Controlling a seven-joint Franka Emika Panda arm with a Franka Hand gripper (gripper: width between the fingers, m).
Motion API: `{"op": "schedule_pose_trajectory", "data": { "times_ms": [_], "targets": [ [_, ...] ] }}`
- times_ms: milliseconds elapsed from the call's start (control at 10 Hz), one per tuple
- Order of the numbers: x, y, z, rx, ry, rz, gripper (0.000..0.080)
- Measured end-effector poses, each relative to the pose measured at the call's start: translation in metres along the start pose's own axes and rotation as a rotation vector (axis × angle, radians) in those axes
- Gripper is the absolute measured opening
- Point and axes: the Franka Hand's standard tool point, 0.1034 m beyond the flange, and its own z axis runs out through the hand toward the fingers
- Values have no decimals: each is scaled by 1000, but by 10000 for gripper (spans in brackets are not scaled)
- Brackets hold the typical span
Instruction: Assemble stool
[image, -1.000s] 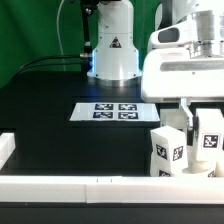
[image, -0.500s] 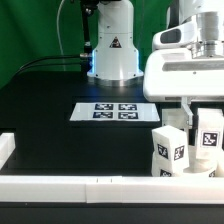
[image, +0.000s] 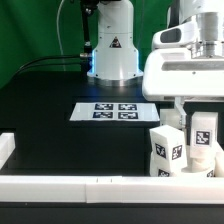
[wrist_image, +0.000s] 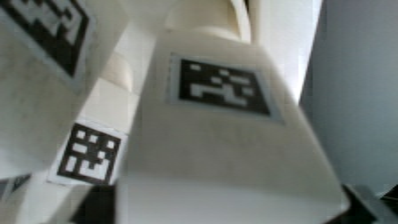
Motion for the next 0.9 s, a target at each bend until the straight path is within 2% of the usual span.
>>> {"op": "schedule_pose_trajectory", "data": {
  "times_ms": [100,200,300,500,700,900],
  "targets": [
    [0,0,0,0,0,0,607],
    [-1,0,0,0,-5,1,641],
    [0,-6,-2,10,-65,17,641],
    [18,-15,-8,34,-172,87,648],
    [24,-15,-4,34,-306,121,649],
    [16,-10,-3,31,-442,134,649]
  ]
}}
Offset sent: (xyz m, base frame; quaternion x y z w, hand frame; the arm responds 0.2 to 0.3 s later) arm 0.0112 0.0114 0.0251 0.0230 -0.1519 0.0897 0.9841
